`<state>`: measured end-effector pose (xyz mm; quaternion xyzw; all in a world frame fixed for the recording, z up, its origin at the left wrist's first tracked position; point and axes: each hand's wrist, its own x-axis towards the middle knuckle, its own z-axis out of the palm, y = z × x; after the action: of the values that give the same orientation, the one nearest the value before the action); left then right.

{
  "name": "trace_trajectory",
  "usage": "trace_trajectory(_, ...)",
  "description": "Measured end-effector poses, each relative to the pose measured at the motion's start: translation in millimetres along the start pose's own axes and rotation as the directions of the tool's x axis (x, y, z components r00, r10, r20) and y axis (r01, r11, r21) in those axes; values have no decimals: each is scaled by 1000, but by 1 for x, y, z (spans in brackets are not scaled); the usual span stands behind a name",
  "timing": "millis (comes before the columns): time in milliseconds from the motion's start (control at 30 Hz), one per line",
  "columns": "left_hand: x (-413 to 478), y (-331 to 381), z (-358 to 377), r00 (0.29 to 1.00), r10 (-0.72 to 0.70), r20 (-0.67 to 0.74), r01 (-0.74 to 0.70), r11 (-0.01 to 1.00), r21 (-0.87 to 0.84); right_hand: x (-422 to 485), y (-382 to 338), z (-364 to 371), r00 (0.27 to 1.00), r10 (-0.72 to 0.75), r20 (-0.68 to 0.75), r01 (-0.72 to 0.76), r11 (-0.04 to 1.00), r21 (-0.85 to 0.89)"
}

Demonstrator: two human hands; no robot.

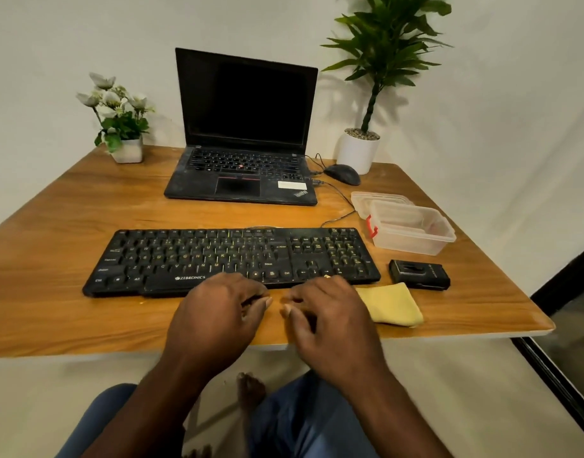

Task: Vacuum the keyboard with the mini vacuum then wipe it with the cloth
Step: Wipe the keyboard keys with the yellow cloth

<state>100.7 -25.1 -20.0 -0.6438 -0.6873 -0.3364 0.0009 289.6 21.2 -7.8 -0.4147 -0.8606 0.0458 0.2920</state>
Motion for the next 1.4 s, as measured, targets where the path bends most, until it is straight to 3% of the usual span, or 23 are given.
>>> trace_trajectory(100, -6, -9, -10, 1000, -3, -21, 4, 998, 61, 4, -11, 14, 996, 61, 62, -59, 997, -46)
trace_trajectory(333, -5, -37, -23, 997, -70, -30, 73, 991, 109, 9, -13, 27, 989, 149, 2, -149, 984, -95)
trace_trajectory(533, 19, -42, -18, 993, -111, 34, 106, 986, 130, 35, -10, 24, 984, 166, 73, -151, 973, -174)
trace_trajectory(967, 64, -46, -2, 978, -209, -12, 206, 955, 213, 81, 5, 37, 975, 205, 80, -191, 969, -160)
trace_trajectory(1267, 64, -41, 3, 986, -169, -4, 161, 926, 340, 81, 8, 42, 982, 176, 68, -160, 967, -197)
trace_trajectory(1400, 61, -35, 3, 994, -103, -32, 107, 916, 387, 78, 4, 35, 992, 128, 8, -126, 985, -120)
